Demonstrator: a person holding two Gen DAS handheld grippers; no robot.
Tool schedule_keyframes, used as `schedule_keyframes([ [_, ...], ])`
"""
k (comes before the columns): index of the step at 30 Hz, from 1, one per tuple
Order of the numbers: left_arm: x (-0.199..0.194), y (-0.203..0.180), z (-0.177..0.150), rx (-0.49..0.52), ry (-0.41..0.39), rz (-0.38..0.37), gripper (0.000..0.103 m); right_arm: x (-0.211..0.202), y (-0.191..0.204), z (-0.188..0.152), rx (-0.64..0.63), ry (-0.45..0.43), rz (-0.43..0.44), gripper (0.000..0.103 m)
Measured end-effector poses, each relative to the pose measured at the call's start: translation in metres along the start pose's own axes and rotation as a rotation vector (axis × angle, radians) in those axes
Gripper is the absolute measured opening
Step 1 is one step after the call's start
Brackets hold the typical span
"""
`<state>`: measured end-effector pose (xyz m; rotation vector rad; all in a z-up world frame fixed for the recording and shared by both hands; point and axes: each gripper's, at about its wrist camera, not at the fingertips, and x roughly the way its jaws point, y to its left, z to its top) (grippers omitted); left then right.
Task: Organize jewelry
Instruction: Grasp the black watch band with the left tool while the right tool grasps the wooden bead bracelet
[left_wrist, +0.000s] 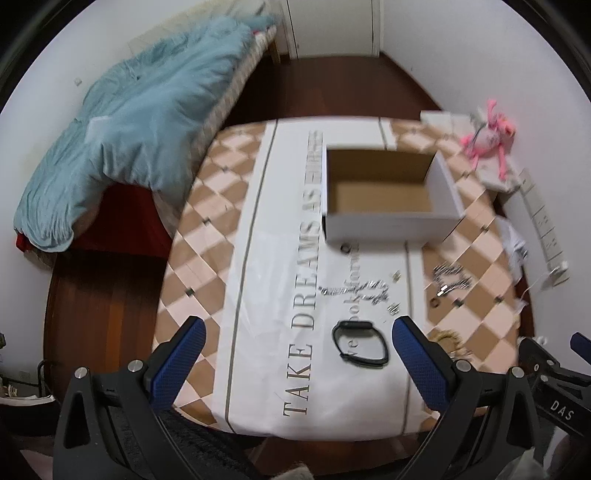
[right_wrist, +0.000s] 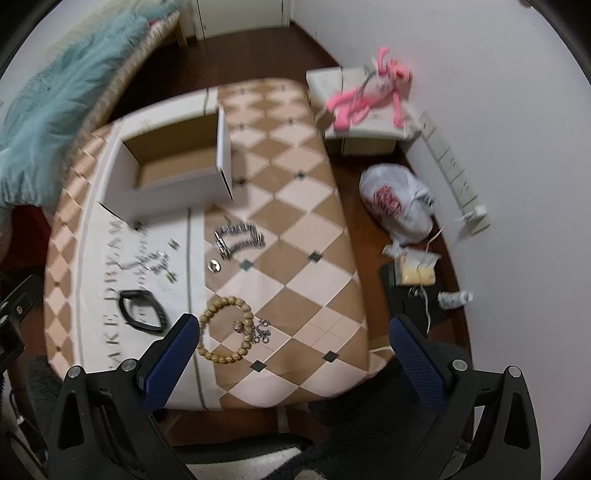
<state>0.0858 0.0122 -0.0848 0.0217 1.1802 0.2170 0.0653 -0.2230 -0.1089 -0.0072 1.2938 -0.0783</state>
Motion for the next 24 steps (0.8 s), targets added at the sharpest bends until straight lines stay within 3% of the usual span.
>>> schedule_keyframes([
  [4, 0.047, -0.001, -0.008, 0.014, 0.103, 0.002, 0.103, 0.046, 0.003, -0.002, 0.008, 0.085, 0.059, 0.073],
  [7, 0.072, 0.001, -0.013, 0.001, 0.179, -0.031, 0.102, 0.072, 0.001, 0.0, 0.032, 0.135, 0.115, 0.064],
  [13, 0.112, 0.002, -0.02, -0.053, 0.294, -0.121, 0.091, 0.099, 0.014, 0.006, -0.025, 0.195, 0.133, 0.061],
  [20, 0.12, -0.012, -0.026, -0.042, 0.306, -0.156, 0.09, 0.112, 0.022, -0.006, -0.078, 0.257, 0.078, 0.061],
  [22, 0.12, -0.018, -0.027, -0.02, 0.298, -0.142, 0.082, 0.112, 0.018, -0.011, -0.064, 0.274, 0.074, 0.061],
  [24, 0.122, -0.024, -0.029, 0.005, 0.303, -0.126, 0.06, 0.114, 0.014, -0.015, -0.038, 0.287, 0.082, 0.062],
])
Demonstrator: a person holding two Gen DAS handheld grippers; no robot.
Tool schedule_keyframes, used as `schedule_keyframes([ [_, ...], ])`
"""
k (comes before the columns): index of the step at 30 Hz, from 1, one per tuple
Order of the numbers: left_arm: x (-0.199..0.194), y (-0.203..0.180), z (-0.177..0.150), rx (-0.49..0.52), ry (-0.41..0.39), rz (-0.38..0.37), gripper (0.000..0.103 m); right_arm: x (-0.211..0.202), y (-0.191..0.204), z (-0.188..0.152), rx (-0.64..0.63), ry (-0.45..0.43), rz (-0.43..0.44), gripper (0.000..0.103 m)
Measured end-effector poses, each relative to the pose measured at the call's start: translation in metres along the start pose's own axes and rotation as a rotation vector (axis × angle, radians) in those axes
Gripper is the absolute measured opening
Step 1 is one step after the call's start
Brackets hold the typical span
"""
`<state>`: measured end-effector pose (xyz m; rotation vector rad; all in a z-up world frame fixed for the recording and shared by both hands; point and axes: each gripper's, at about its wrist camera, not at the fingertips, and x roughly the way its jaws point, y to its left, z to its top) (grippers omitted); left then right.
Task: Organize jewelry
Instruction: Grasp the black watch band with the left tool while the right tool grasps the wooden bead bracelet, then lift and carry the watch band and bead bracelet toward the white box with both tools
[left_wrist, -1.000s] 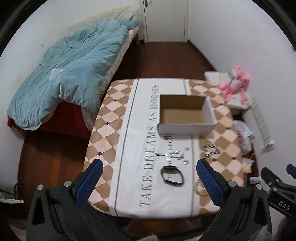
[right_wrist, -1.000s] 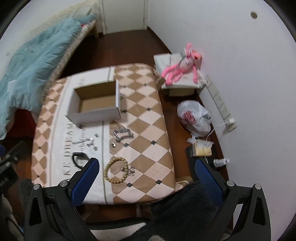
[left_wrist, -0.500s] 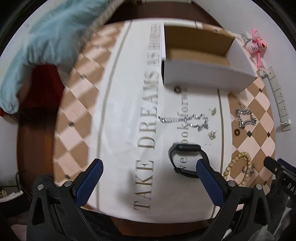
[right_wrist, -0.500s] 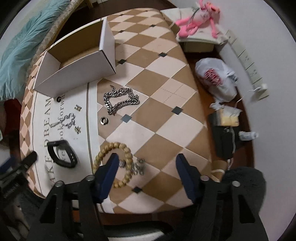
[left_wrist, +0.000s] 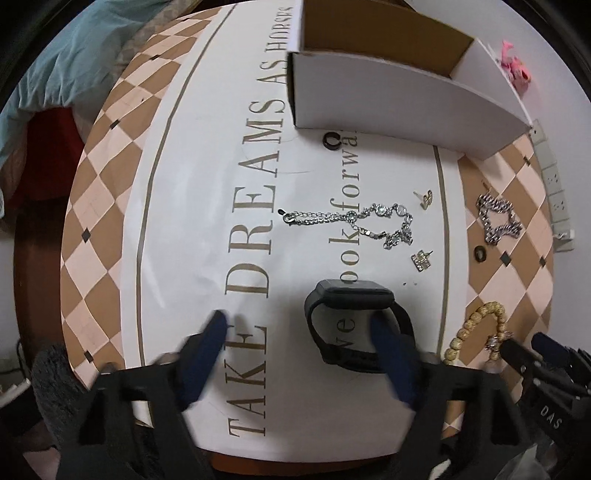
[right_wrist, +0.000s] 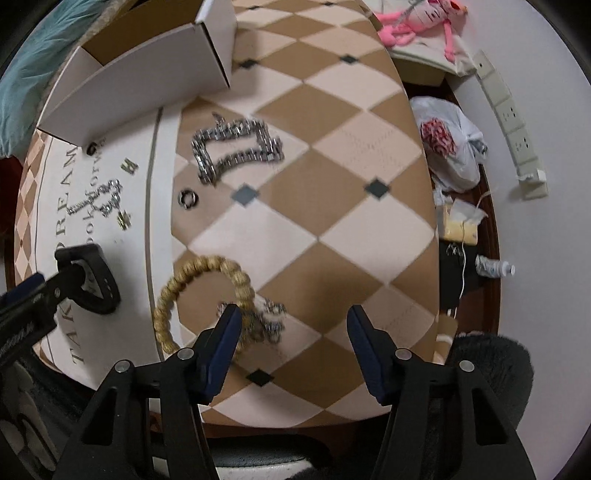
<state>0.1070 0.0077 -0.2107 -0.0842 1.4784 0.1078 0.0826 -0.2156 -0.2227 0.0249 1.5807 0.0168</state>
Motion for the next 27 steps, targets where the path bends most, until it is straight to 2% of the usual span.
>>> schedule_keyframes([
  [1, 0.002, -0.001, -0.001, 0.007, 0.006, 0.002, 0.055, 0.003, -0.001, -0.002, 0.014, 0.012, 0.01, 0.062],
  [2, 0.004, -0.003, -0.002, 0.01, 0.01, 0.001, 0.043, 0.006, -0.002, -0.003, 0.019, 0.027, 0.008, 0.062],
  [5, 0.006, -0.005, -0.008, 0.019, -0.004, -0.007, 0.032, 0.006, 0.006, -0.008, 0.006, -0.001, -0.022, 0.065],
  [6, 0.008, -0.008, -0.01, 0.025, -0.012, -0.01, 0.024, 0.006, 0.01, -0.009, 0.004, -0.011, -0.023, 0.064],
  [8, 0.007, -0.01, -0.014, 0.037, -0.022, -0.011, 0.013, 0.003, 0.016, -0.012, -0.004, -0.039, -0.029, 0.061],
  [9, 0.006, -0.012, -0.017, 0.044, -0.026, -0.007, 0.011, 0.001, 0.018, -0.012, -0.005, -0.051, -0.029, 0.054],
  [10, 0.006, -0.013, -0.02, 0.052, -0.03, -0.004, 0.008, -0.002, 0.021, -0.013, -0.009, -0.074, -0.03, 0.033],
  [11, 0.005, -0.015, -0.022, 0.055, -0.033, -0.001, 0.006, -0.005, 0.024, -0.014, -0.014, -0.092, -0.031, 0.018],
  [12, 0.005, -0.018, -0.024, 0.061, -0.037, 0.001, 0.005, -0.005, 0.03, -0.017, -0.013, -0.096, -0.026, 0.009],
  [19, -0.024, -0.025, -0.033, 0.077, -0.088, 0.004, 0.003, -0.019, 0.025, -0.023, 0.062, -0.119, 0.15, 0.009],
  [27, -0.075, -0.029, -0.044, 0.079, -0.167, -0.056, 0.003, -0.065, 0.02, -0.019, 0.047, -0.216, 0.223, 0.009],
])
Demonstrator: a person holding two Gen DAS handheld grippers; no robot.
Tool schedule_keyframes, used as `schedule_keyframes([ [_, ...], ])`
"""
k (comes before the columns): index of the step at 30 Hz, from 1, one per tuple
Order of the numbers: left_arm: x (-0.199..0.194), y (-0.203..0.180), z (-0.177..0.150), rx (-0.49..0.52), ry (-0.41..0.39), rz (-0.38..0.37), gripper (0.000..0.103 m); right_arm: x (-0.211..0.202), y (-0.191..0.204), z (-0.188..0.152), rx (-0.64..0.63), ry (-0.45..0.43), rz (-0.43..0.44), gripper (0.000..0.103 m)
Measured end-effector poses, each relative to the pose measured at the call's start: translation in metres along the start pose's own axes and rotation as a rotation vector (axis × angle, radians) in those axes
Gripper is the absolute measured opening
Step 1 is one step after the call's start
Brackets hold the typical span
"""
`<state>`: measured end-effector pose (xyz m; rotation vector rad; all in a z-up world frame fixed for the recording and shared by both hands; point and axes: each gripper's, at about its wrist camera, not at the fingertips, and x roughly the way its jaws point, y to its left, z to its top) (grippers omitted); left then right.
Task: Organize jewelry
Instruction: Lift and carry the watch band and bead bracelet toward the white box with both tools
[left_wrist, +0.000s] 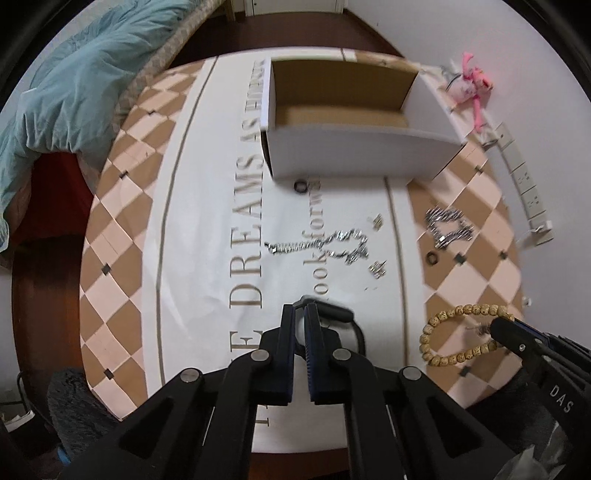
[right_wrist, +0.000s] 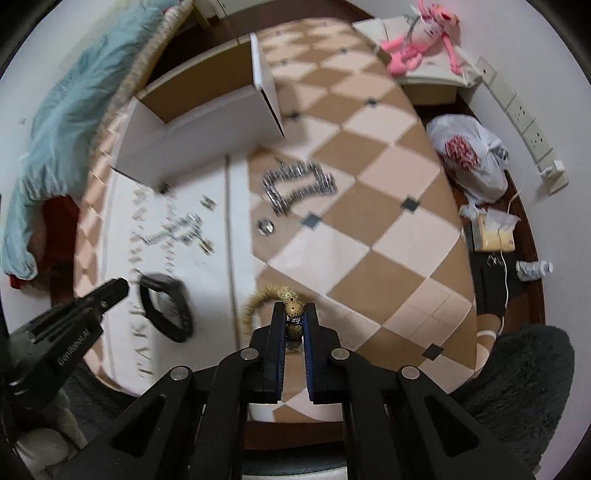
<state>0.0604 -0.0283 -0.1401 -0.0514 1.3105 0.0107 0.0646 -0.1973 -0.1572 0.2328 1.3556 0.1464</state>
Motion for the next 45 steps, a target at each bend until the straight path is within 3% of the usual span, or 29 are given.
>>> schedule_keyframes([
  [8, -0.033, 0.013, 0.046, -0.034, -0.071, -0.098, 0.003, -0.047, 0.01, 0.031, -0.044, -0.097, 0.057, 0.009],
  [14, 0.002, 0.038, 0.044, -0.152, 0.016, -0.156, 0.011, -0.042, 0.011, 0.033, -0.053, -0.096, 0.059, 0.009],
  [16, 0.02, 0.041, 0.036, -0.163, 0.055, -0.137, 0.039, -0.031, 0.008, 0.028, -0.045, -0.08, 0.052, 0.009],
  [17, 0.027, 0.041, 0.033, -0.167, 0.074, -0.137, 0.076, -0.027, 0.006, 0.026, -0.04, -0.072, 0.05, 0.009],
  [18, 0.035, 0.043, 0.03, -0.177, 0.092, -0.143, 0.087, -0.023, 0.005, 0.023, -0.038, -0.068, 0.043, 0.009],
  [21, 0.052, 0.043, 0.021, -0.194, 0.113, -0.126, 0.087, -0.009, -0.001, 0.014, -0.027, -0.051, 0.021, 0.009],
  [26, 0.068, 0.033, 0.016, -0.142, 0.097, -0.07, 0.084, 0.005, -0.013, 0.003, -0.004, -0.032, -0.001, 0.009],
  [28, 0.071, 0.024, 0.016, -0.088, 0.074, -0.052, 0.058, 0.008, -0.015, 0.0, -0.004, -0.03, -0.015, 0.009],
  [29, 0.073, 0.019, 0.015, -0.064, 0.073, -0.033, 0.034, 0.009, -0.015, 0.001, -0.003, -0.029, -0.017, 0.009],
  [30, 0.071, 0.014, 0.016, -0.024, 0.043, 0.008, 0.019, 0.011, -0.016, 0.0, -0.002, -0.026, -0.02, 0.009],
  [32, 0.071, 0.008, 0.016, 0.013, 0.021, 0.013, 0.005, 0.012, -0.016, -0.002, -0.003, -0.024, -0.025, 0.009],
  [39, 0.056, 0.013, 0.012, -0.019, -0.016, -0.045, 0.002, 0.002, -0.012, 0.0, -0.008, -0.043, -0.005, 0.009],
  [45, 0.009, 0.019, 0.017, -0.027, -0.092, -0.093, 0.002, -0.022, -0.007, 0.011, -0.014, -0.08, 0.044, 0.009],
])
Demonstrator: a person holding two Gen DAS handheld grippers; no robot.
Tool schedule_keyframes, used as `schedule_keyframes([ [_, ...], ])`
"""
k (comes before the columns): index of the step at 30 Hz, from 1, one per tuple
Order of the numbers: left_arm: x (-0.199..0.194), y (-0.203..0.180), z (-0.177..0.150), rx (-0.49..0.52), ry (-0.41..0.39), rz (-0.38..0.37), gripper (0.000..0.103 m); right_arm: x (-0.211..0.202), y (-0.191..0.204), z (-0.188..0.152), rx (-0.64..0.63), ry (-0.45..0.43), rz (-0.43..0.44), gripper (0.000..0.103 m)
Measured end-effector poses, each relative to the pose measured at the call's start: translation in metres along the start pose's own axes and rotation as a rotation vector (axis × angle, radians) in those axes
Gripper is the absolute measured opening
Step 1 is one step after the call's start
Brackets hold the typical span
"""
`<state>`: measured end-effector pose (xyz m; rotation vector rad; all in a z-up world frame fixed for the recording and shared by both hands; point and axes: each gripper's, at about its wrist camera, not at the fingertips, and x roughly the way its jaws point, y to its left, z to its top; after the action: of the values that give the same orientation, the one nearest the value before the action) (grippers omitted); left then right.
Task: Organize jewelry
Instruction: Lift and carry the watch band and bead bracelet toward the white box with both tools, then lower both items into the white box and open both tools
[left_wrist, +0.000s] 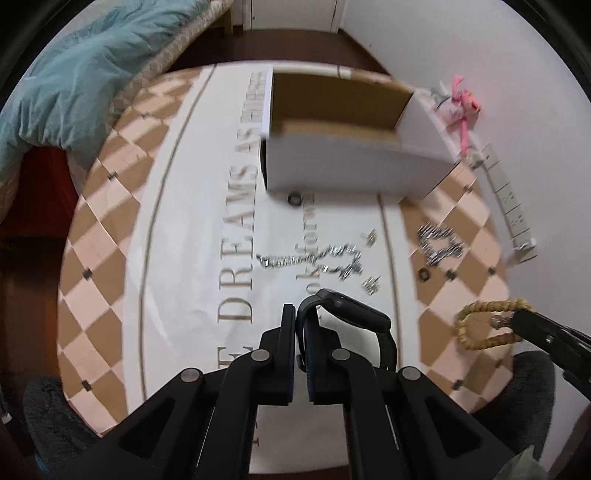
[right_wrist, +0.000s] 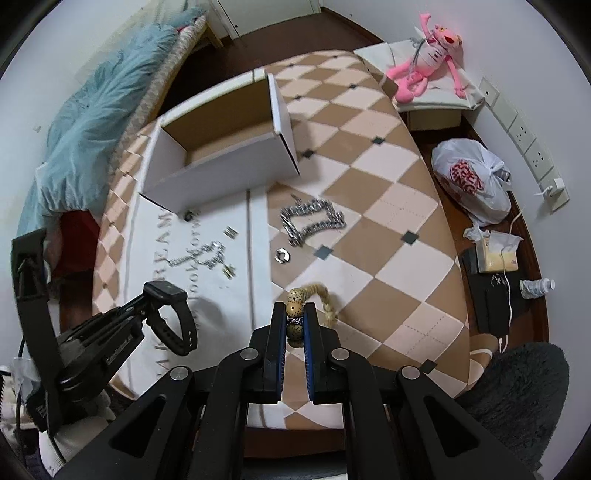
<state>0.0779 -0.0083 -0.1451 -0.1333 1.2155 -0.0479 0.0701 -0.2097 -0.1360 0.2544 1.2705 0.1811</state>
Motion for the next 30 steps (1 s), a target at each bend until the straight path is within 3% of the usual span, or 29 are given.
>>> schedule_keyframes([
  [6, -0.048, -0.007, 0.042, 0.008, -0.088, -0.063, 0.002, -0.039, 0.02, 0.037, -0.032, -0.068, 0.093, 0.009],
  [12, -0.059, -0.003, 0.104, -0.017, -0.141, -0.11, 0.002, -0.057, 0.046, 0.102, -0.089, -0.132, 0.141, 0.009],
  [15, -0.045, 0.0, 0.133, -0.022, -0.123, -0.107, 0.002, -0.043, 0.06, 0.137, -0.117, -0.128, 0.131, 0.009],
  [21, 0.004, 0.012, 0.178, -0.046, -0.032, -0.104, 0.003, 0.011, 0.076, 0.19, -0.156, -0.033, 0.106, 0.009],
  [30, 0.036, 0.014, 0.213, -0.075, 0.059, -0.089, 0.011, 0.066, 0.081, 0.216, -0.182, 0.105, 0.086, 0.01],
])
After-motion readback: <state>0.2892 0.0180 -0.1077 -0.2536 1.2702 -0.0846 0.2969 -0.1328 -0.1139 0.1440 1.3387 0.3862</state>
